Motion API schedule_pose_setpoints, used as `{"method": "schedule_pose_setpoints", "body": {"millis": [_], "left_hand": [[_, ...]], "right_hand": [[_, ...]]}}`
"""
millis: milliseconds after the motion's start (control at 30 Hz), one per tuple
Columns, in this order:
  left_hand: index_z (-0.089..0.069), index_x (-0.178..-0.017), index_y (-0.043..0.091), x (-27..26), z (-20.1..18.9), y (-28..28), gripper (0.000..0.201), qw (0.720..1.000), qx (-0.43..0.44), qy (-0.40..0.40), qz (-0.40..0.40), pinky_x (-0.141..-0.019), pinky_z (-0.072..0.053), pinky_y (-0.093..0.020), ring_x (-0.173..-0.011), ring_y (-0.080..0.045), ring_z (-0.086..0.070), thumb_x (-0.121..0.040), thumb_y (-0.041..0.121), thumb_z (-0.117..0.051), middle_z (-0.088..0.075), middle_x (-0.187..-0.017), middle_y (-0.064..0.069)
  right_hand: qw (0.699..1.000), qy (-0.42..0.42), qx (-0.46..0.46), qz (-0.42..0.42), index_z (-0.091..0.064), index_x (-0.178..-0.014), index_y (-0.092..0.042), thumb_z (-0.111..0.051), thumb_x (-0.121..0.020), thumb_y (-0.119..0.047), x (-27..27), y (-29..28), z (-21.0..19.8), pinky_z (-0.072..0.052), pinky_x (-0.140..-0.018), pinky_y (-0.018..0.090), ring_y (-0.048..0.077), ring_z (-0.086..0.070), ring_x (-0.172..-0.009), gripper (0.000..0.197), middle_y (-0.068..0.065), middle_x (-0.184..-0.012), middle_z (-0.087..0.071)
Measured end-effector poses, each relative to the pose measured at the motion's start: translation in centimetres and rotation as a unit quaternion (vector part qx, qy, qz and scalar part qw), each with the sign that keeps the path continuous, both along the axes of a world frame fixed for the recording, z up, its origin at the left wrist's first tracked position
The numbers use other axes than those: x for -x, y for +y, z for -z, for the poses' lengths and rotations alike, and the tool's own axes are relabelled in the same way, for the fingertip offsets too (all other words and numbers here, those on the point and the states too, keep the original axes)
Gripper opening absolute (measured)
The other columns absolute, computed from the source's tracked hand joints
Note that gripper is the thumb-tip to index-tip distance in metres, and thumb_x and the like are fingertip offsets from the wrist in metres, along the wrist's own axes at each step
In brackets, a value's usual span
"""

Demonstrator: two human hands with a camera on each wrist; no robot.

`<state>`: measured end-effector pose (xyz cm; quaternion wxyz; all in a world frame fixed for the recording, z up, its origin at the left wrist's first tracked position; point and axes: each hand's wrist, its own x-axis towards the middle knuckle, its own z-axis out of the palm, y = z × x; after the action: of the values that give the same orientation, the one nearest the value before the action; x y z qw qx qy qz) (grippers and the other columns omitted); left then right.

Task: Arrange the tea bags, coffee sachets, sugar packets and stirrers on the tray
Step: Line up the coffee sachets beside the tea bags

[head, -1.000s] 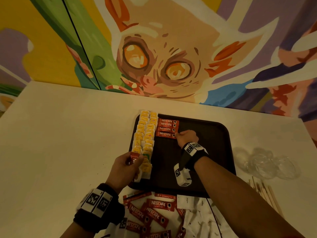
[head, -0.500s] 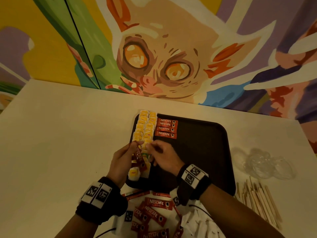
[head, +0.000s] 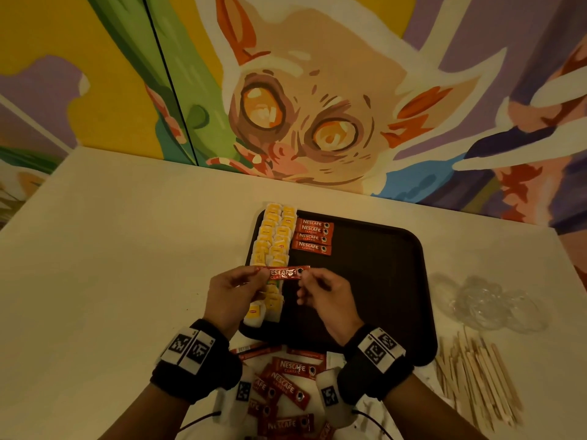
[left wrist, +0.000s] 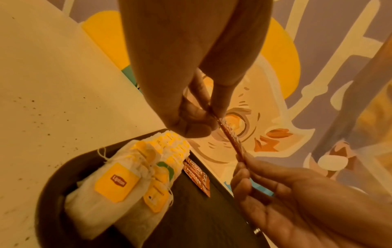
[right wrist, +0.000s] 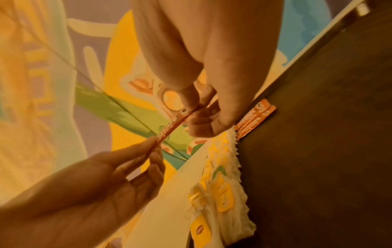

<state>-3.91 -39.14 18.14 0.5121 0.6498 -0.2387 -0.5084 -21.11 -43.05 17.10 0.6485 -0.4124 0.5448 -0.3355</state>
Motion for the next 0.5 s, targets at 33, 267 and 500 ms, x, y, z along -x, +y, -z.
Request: {"method": "schedule_pose_setpoints", "body": {"millis": [33,267,500], "left_hand": [[-0.074,-0.094,0.004,0.2,0.1,0.1,0.014,1.0,0.0,-0.006,0.002,-0.06,-0.055,-0.023,-0.067,-0.017,-0.067,-0.085,0.013,-0.071,-0.072,-0.085,-0.016],[-0.072,-0.095,0.011,1.0,0.1,0.3,0.009,0.999,-0.027,-0.008,0.03,-0.055,-0.054,-0.02,-0.06,-0.008,-0.068,-0.09,0.014,-0.065,-0.073,-0.084,-0.008],[-0.074,-0.088,0.015,0.5,0.8,1.8,0.007,0.995,-0.061,-0.02,0.072,-0.06,-0.055,-0.03,-0.059,-0.006,-0.066,-0.088,0.015,-0.067,-0.074,-0.08,0.001]], "right_hand": [[1.0,-0.005,-0.009,0.015,-0.069,-0.103,-0.011,-0.059,-0.096,-0.013,0.2,0.0,0.0,-0.057,-0.071,0.028,0.014,-0.065,-0.078,0.013,0.008,-0.095,-0.068],[0.995,0.03,-0.06,0.073,-0.069,-0.106,-0.013,-0.06,-0.095,-0.018,1.2,-1.4,0.6,-0.054,-0.067,0.027,0.014,-0.062,-0.078,0.014,0.006,-0.1,-0.068],[0.972,0.146,-0.105,0.152,-0.067,-0.108,-0.017,-0.064,-0.093,-0.023,2.5,-5.8,3.0,-0.051,-0.059,0.024,0.01,-0.061,-0.077,0.017,0.0,-0.098,-0.068]]}}
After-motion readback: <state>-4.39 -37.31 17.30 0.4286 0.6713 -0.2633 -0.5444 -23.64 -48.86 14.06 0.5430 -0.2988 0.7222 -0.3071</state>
